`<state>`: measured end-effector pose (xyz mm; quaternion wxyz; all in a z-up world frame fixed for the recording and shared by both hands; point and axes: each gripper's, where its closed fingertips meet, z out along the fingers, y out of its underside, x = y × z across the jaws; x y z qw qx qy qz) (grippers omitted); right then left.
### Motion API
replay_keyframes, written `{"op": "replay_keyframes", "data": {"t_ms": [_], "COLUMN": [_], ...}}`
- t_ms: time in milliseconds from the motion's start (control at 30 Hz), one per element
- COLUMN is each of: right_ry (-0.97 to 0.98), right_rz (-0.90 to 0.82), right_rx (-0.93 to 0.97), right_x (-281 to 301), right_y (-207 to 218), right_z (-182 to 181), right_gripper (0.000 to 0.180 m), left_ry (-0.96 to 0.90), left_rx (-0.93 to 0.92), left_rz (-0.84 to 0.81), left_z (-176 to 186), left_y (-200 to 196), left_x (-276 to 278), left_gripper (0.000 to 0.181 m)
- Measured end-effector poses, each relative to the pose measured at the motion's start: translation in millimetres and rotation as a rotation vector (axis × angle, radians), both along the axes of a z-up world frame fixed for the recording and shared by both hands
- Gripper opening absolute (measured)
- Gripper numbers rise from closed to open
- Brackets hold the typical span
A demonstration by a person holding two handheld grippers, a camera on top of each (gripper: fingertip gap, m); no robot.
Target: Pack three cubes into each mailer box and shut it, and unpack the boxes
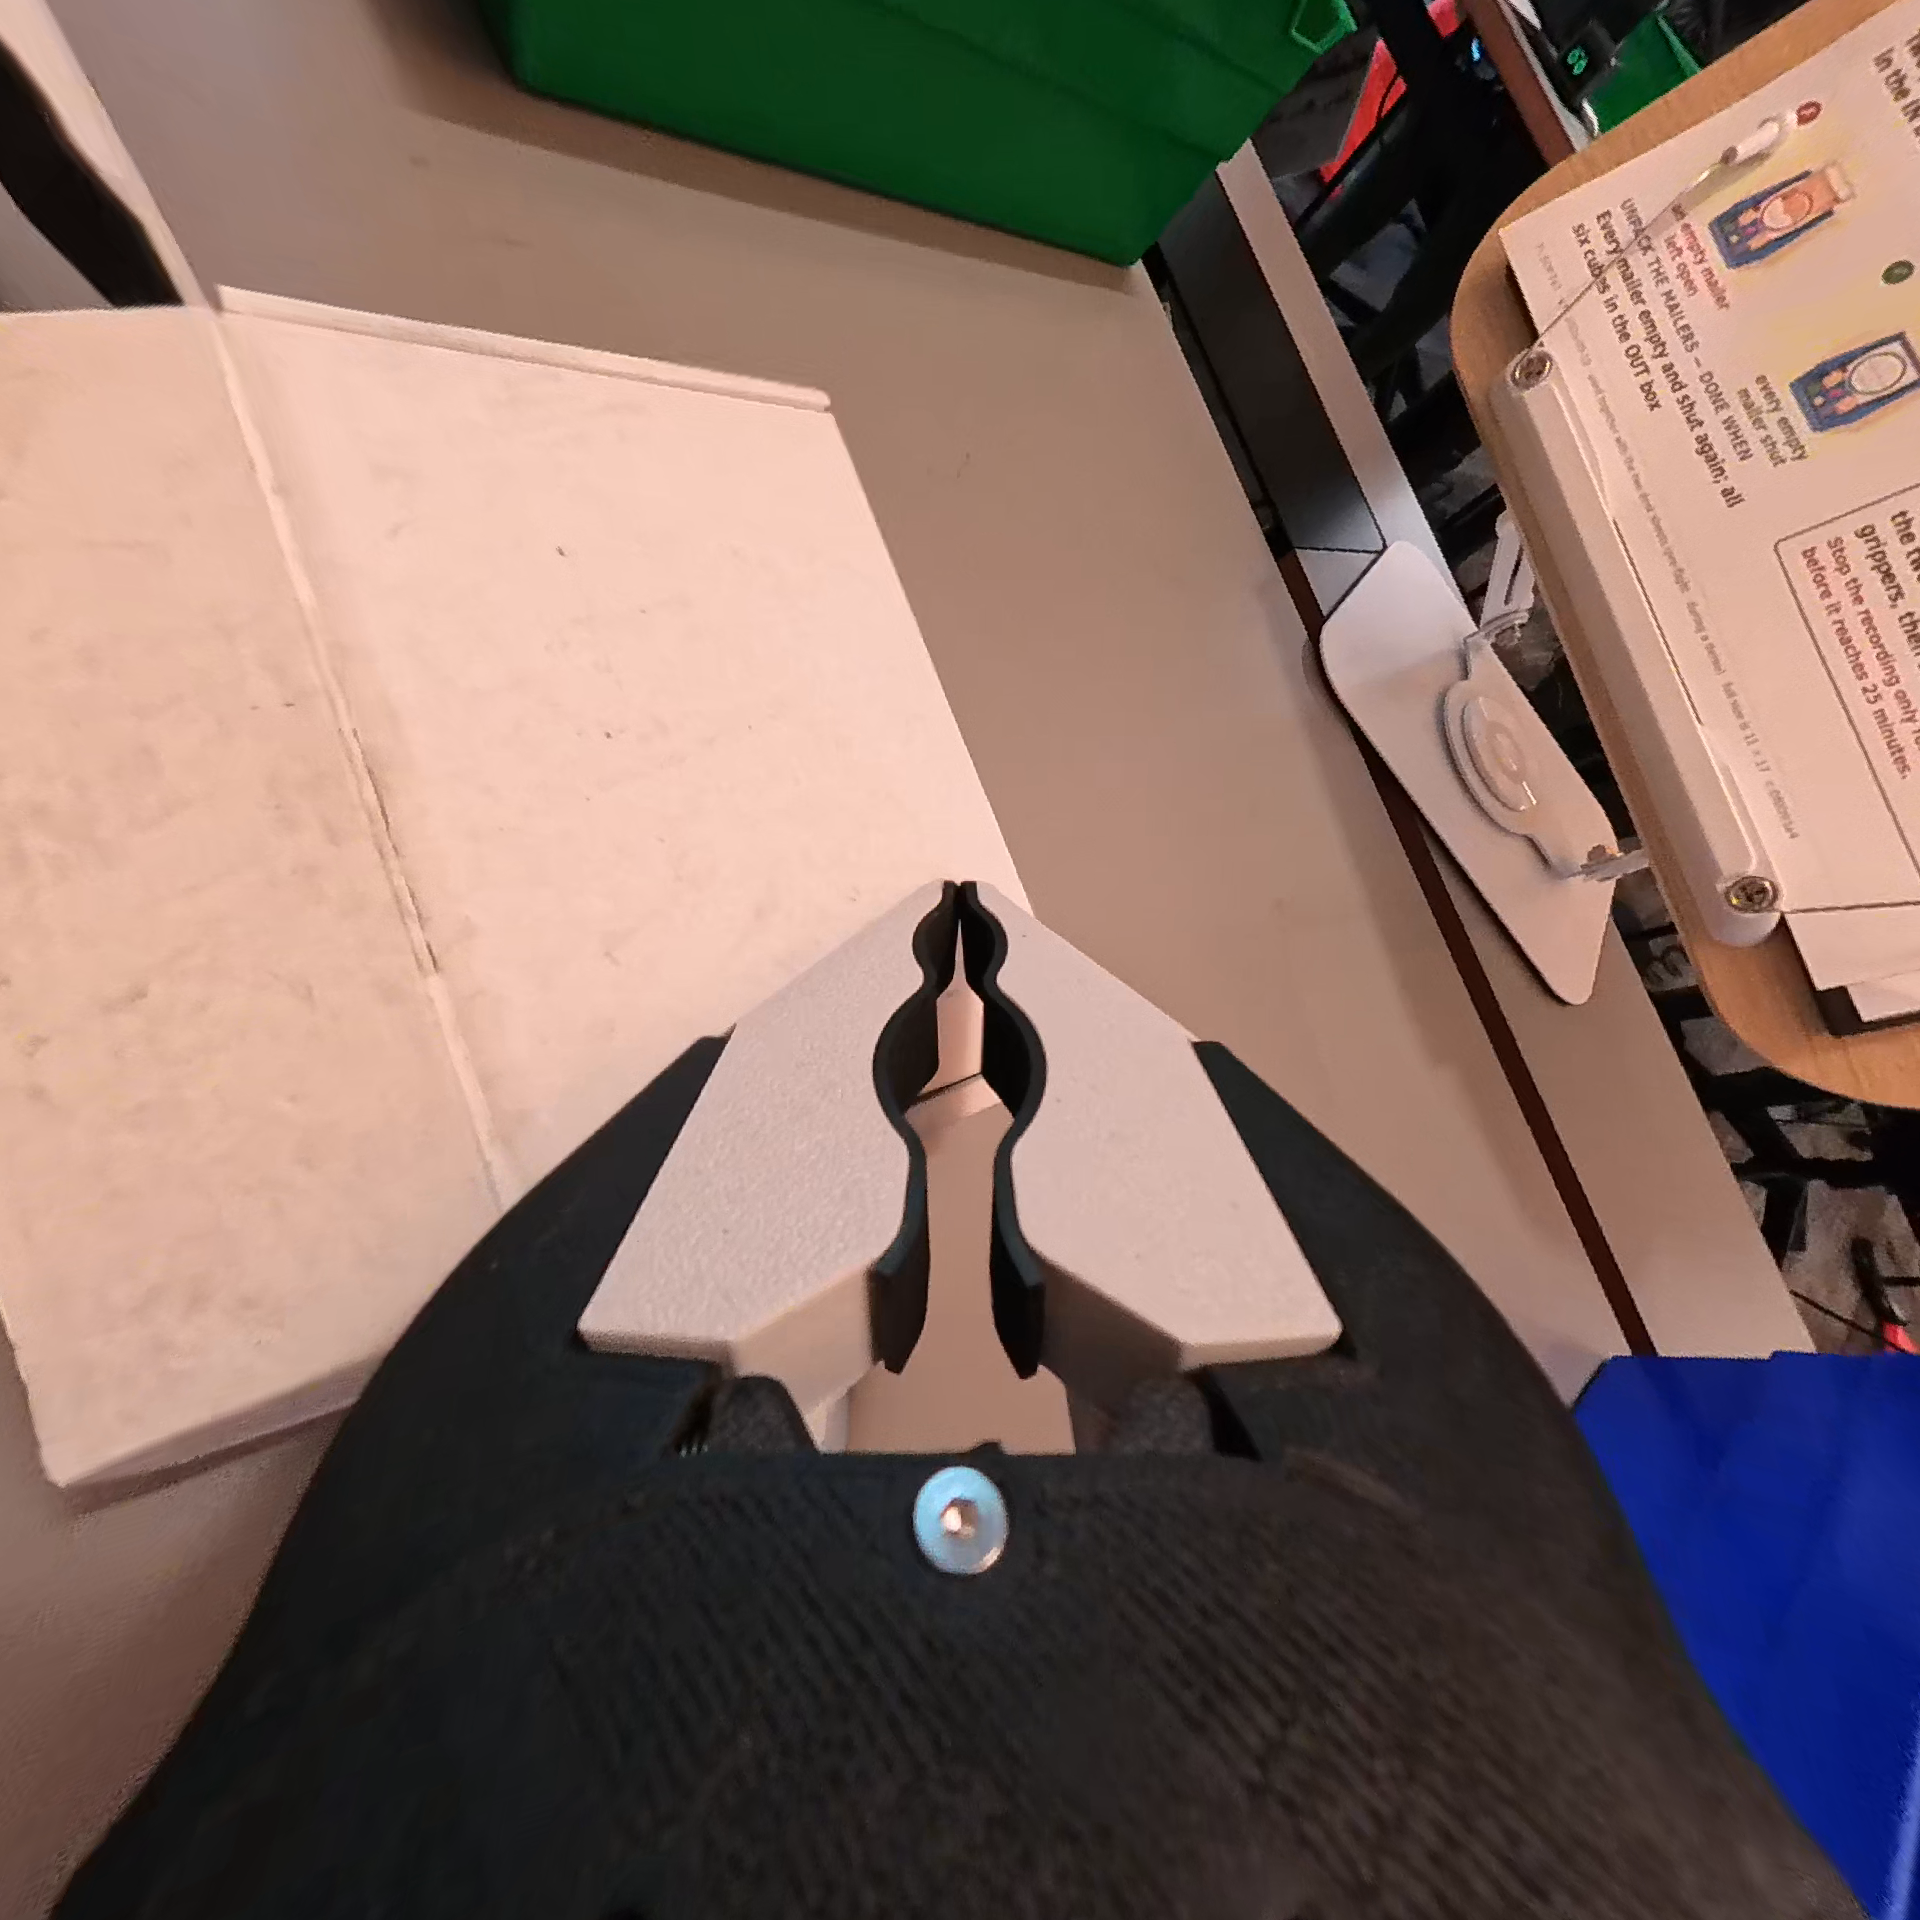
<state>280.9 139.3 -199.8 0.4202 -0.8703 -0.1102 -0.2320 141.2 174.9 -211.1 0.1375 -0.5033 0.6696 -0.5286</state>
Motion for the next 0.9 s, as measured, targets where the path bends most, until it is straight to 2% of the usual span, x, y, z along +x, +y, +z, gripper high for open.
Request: {"op": "replay_keyframes", "data": {"t_ms": [67, 100, 133, 167, 267, 367, 467, 567, 633, 667, 700, 900], "right_ry": [0.054, 0.081, 0.112, 0.162, 0.397, 0.571, 0.649, 0.642, 0.651, 0.655, 0.653, 0.566], "right_rz": [-0.024, -0.042, -0.076, -0.108, -0.123, -0.129, -0.156, -0.127, -0.065, -0.017, 0.007, 0.021], "right_rx": [-0.003, 0.037, 0.096, 0.145, 0.2, 0.205, 0.161, 0.088, 0.078, 0.076, 0.083, 0.072], "right_x": [0, -3, -3, -5, -33, -57, -62, -67, -74, -79, -81, -68], "right_y": [-6, -12, -18, -26, -50, -64, -71, -71, -67, -64, -62, -59], "right_z": [3, 11, 23, 33, 40, 25, -3, -26, -29, -29, -29, -31], "right_gripper": [0.0, 0.006, 0.033, 0.048, 0.076, 0.086, 0.088, 0.089, 0.084, 0.073, 0.069, 0.061], "left_ry": [-0.029, -0.041, -0.047, -0.054, -0.117, -0.173, -0.163, -0.082, -0.014, 0.019, 0.043, -0.025], "left_rx": [0.005, 0.01, 0.024, 0.047, 0.161, 0.184, 0.189, 0.155, 0.146, 0.145, 0.158, 0.328], "left_rz": [0.0, 0.006, 0.015, 0.021, 0.047, -0.021, -0.095, -0.163, -0.182, -0.201, -0.211, -0.181], "left_z": [4, 5, 5, 4, 4, 8, 5, -4, -12, -16, -21, -25], "left_y": [-1, 0, 3, 6, 23, 24, 22, 17, 16, 14, 13, 13], "left_x": [0, -1, -3, -4, -6, -1, 7, 11, 14, 13, 13, 22], "left_gripper": [0.062, 0.063, 0.064, 0.067, 0.069, 0.074, 0.076, 0.074, 0.066, 0.063, 0.058, 0.053]}}
